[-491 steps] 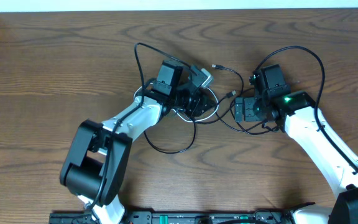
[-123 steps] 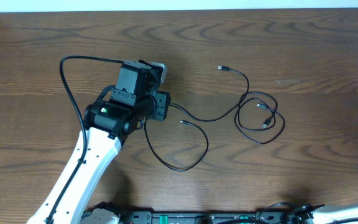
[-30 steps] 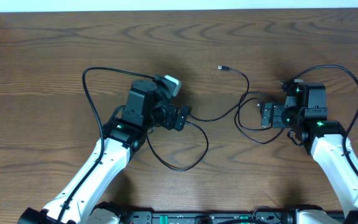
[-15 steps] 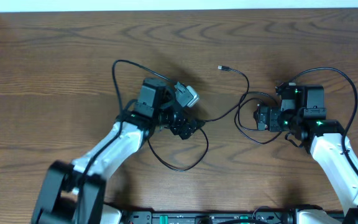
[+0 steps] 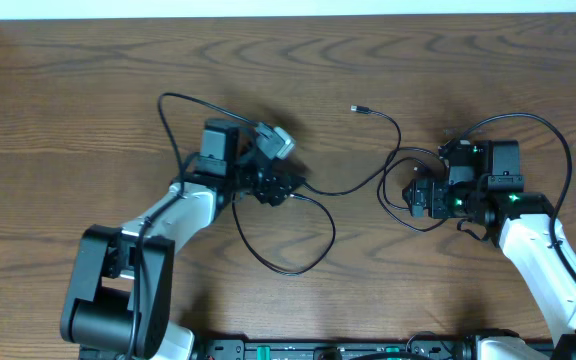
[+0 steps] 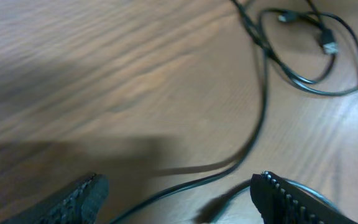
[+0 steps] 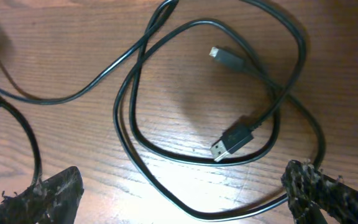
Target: Untangle cables
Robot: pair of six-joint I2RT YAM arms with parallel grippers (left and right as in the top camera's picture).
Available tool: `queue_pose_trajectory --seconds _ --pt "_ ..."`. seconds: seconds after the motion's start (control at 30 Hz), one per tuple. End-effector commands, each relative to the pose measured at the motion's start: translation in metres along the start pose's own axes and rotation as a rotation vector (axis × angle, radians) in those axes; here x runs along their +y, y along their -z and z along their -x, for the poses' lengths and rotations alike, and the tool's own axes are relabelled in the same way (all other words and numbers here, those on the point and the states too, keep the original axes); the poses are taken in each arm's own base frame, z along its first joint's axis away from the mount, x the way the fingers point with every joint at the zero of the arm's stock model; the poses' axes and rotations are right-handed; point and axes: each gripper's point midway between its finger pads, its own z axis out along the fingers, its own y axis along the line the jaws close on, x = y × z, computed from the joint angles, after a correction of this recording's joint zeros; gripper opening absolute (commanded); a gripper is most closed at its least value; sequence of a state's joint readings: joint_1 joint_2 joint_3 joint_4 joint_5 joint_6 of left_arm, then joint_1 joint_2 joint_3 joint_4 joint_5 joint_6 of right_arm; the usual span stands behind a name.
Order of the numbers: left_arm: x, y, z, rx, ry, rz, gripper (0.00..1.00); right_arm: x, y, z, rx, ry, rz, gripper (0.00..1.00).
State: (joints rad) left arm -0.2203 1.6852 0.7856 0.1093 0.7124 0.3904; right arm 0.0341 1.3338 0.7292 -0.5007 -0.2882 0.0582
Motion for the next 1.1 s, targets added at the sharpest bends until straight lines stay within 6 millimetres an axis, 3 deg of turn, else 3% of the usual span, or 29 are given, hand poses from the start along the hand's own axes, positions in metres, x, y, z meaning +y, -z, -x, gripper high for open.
queue_pose_trajectory --seconds 0.0,0.47,0.73,0.97,1.0,1.03,1.07 --pt "0.021 0.007 -0.001 -0.018 0.016 0.033 0.79 0.009 -0.002 -0.004 0.015 0.017 0.048 0.99" --pt "0.024 0.000 -0.028 0.051 0.095 0.014 0.68 0.014 -0.002 -0.001 0.004 0.021 0.074 0.99" --pt "0.032 -0.012 -0.039 0.058 0.092 0.015 0.76 0.019 -0.001 -0.001 0.006 0.021 0.104 0.99" --pt "0.039 -0.021 -0.042 0.046 0.081 0.020 0.75 0.023 -0.001 -0.002 0.007 0.021 0.126 0.99" --pt "0.039 -0.021 -0.042 0.046 0.080 0.020 0.72 0.023 -0.001 -0.002 0.007 0.021 0.126 0.99" --pt "0.039 -0.021 -0.042 0.046 0.080 0.020 0.62 0.023 -0.001 -0.002 0.007 0.021 0.126 0.99" --pt "0.038 -0.021 -0.042 0.045 0.081 0.018 0.35 0.023 -0.001 -0.002 0.007 0.021 0.126 0.99"
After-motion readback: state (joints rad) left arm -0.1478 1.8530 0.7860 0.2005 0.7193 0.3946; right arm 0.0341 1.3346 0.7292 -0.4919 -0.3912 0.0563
